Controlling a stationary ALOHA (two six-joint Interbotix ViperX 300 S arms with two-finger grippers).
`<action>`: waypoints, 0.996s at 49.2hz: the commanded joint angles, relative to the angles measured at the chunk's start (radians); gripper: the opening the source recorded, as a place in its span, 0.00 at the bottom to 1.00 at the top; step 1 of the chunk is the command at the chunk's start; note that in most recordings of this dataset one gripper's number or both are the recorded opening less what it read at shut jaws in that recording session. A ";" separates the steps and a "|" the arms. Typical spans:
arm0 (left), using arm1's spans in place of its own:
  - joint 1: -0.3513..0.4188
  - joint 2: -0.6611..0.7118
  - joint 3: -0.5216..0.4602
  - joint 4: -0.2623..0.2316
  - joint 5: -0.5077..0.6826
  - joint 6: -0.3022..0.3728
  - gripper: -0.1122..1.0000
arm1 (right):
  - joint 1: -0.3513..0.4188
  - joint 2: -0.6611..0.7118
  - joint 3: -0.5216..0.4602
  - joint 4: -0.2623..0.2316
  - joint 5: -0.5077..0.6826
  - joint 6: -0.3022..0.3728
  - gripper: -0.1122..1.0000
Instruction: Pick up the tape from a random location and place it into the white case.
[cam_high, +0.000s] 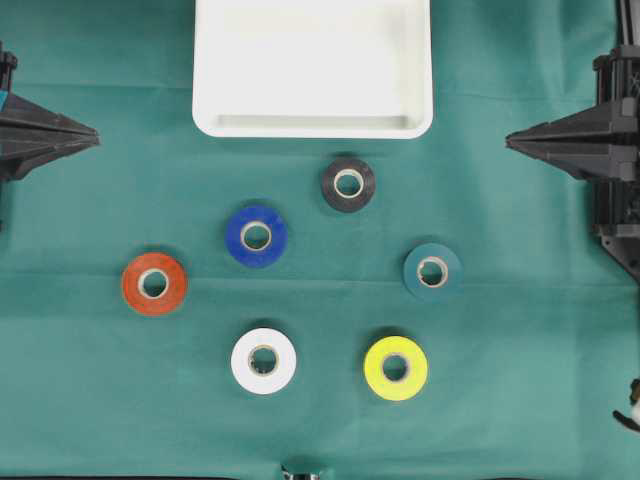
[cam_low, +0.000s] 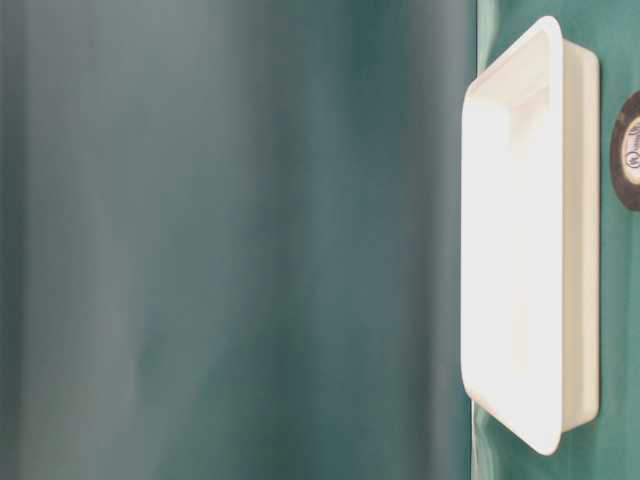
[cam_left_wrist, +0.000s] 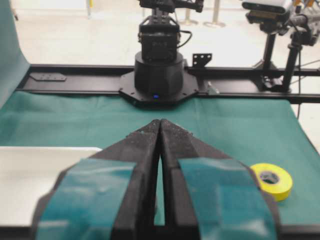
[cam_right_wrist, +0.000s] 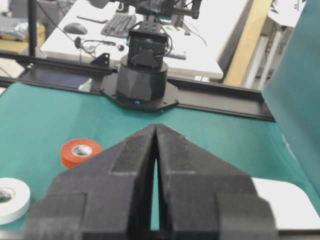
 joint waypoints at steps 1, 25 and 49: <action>0.002 0.017 -0.017 -0.003 0.005 0.002 0.11 | -0.005 0.011 -0.015 0.000 -0.005 -0.011 0.10; 0.002 0.021 -0.018 -0.005 0.049 -0.008 0.11 | -0.006 0.032 -0.054 -0.012 0.123 -0.015 0.10; 0.002 0.026 -0.025 -0.005 0.067 -0.003 0.72 | -0.006 0.038 -0.052 -0.008 0.129 -0.003 0.62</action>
